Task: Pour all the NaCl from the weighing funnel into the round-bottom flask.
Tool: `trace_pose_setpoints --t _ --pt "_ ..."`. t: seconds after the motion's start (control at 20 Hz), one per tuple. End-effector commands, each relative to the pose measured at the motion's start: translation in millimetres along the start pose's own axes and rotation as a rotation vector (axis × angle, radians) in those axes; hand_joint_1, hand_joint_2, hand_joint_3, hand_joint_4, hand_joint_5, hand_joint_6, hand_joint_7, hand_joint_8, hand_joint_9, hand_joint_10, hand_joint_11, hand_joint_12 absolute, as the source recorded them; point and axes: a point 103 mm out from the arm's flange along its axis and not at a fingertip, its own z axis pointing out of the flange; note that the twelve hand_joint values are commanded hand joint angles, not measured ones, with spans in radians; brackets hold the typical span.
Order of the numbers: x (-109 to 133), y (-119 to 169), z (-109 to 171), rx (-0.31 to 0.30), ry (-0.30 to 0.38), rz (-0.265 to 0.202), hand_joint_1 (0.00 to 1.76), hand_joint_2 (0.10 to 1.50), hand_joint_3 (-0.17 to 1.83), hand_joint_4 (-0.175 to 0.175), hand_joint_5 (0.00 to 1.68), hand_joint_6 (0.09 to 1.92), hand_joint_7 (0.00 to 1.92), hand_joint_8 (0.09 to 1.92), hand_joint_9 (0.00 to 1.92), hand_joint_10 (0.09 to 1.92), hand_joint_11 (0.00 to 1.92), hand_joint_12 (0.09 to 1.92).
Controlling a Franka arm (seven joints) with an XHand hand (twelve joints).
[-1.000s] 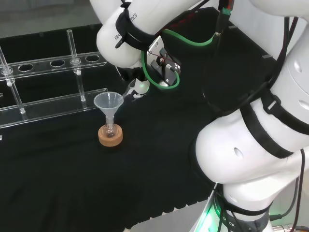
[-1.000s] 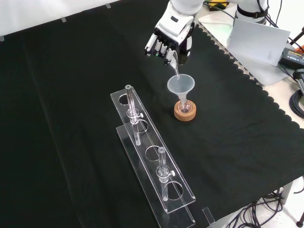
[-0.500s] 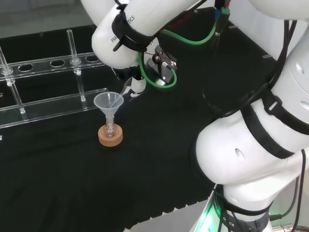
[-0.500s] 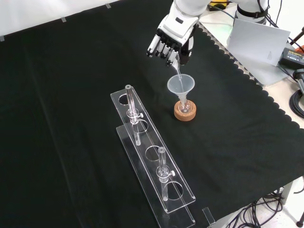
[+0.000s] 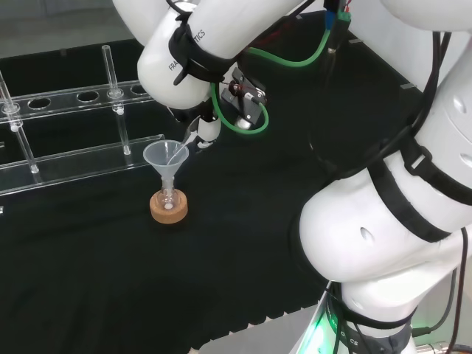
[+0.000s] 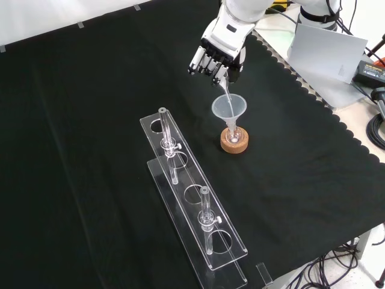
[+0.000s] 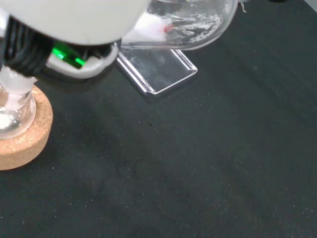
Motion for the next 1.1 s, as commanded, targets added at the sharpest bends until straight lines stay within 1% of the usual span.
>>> trace_pose_setpoints --t 0.05,0.15,0.35,0.65,0.7,0.85,0.9,1.1 --pt "-3.7 -0.9 -2.6 -0.017 -0.043 -0.039 1.17 0.51 0.75 0.175 1.63 0.09 1.74 0.09 1.49 0.19 0.55 1.31" --pt "-4.1 -1.2 -3.6 -0.026 -0.052 -0.048 1.17 0.51 0.75 0.175 1.63 0.09 1.74 0.09 1.49 0.19 0.55 1.31" --pt "-3.7 -2.4 -6.4 -0.057 -0.092 -0.074 1.17 0.51 0.75 0.175 1.63 0.09 1.74 0.09 1.49 0.19 0.55 1.31" --pt "1.0 2.8 -8.6 -0.070 -0.118 -0.097 1.17 0.51 0.75 0.175 1.63 0.09 1.75 0.09 1.49 0.18 0.55 1.31" --pt "1.4 3.4 -10.0 -0.077 -0.138 -0.106 1.17 0.51 0.75 0.175 1.63 0.09 1.75 0.09 1.49 0.18 0.54 1.31" --pt "0.4 3.6 -12.5 -0.089 -0.165 -0.120 1.17 0.51 0.75 0.175 1.63 0.09 1.75 0.09 1.48 0.18 0.54 1.31" --pt "-1.7 2.7 -10.3 -0.090 -0.160 -0.115 1.17 0.51 0.75 0.175 1.63 0.09 1.75 0.09 1.48 0.18 0.54 1.31" --pt "-2.7 4.8 -11.2 -0.084 -0.183 -0.129 1.17 0.51 0.75 0.175 1.63 0.09 1.75 0.09 1.48 0.18 0.54 1.31"
